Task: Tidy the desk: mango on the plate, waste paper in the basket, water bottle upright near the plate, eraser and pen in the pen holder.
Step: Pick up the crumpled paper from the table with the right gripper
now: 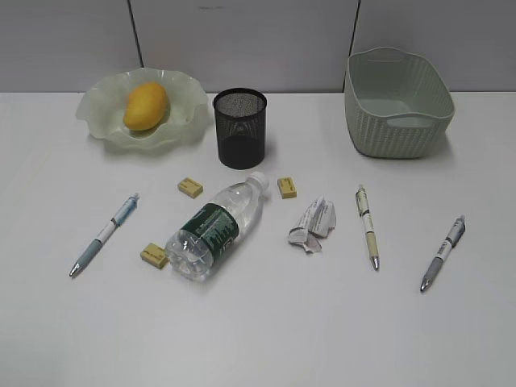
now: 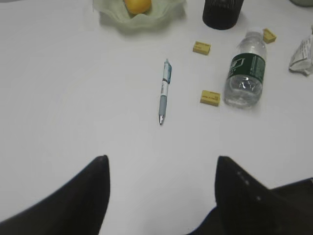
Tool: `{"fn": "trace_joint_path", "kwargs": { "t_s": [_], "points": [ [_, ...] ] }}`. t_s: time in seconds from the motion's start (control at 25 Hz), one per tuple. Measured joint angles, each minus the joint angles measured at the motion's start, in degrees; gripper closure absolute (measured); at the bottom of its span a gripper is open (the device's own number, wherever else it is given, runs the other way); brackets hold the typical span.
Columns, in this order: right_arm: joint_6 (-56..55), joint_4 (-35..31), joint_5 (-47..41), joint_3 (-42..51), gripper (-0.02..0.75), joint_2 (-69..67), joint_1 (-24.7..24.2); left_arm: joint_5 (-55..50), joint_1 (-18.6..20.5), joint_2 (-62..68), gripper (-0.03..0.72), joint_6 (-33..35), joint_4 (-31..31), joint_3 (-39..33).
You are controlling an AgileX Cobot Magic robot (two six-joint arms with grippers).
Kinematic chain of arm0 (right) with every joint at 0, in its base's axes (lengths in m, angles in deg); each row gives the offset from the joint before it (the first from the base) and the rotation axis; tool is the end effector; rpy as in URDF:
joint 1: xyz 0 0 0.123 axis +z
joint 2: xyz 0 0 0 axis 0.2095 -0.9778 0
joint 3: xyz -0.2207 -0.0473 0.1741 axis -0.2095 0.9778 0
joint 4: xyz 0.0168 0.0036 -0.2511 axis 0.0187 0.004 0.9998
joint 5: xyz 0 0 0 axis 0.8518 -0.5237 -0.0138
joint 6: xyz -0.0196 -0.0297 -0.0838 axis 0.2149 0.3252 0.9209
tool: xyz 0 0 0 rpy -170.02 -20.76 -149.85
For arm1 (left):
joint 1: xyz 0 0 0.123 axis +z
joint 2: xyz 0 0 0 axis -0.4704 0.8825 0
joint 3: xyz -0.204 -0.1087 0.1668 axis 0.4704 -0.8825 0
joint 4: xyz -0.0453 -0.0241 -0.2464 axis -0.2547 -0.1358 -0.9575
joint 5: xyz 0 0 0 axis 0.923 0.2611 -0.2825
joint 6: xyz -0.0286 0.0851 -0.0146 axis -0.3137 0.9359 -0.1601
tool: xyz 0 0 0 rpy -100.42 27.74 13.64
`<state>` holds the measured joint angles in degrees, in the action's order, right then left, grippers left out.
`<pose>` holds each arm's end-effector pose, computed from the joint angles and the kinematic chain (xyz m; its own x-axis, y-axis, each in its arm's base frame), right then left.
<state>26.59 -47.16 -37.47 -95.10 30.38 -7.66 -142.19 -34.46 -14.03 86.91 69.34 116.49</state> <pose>-0.0060 0.0006 0.2798 -0.4260 -0.0256 -0.9044 -0.0854 0.9963 0.0121 0.0290 -0.0152 0.2991 -0.5436 0.1255 -0.8299 0.2545 0.9669 -0.0205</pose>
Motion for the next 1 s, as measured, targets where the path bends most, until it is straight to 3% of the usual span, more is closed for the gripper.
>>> {"fn": "trace_joint_path", "kwargs": {
  "t_s": [0.72, 1.0],
  "points": [
    [0.0, 0.0, 0.1, -0.1, 0.153, -2.3, 0.0, -2.7, 0.0, 0.0, 0.19, -0.1, 0.1, -2.4],
    [0.0, 0.0, 8.7, -1.3, 0.153, -13.9, 0.0, -2.9, 0.0, 0.0, 0.191, -0.2, 0.1, -2.4]
  ]
}}
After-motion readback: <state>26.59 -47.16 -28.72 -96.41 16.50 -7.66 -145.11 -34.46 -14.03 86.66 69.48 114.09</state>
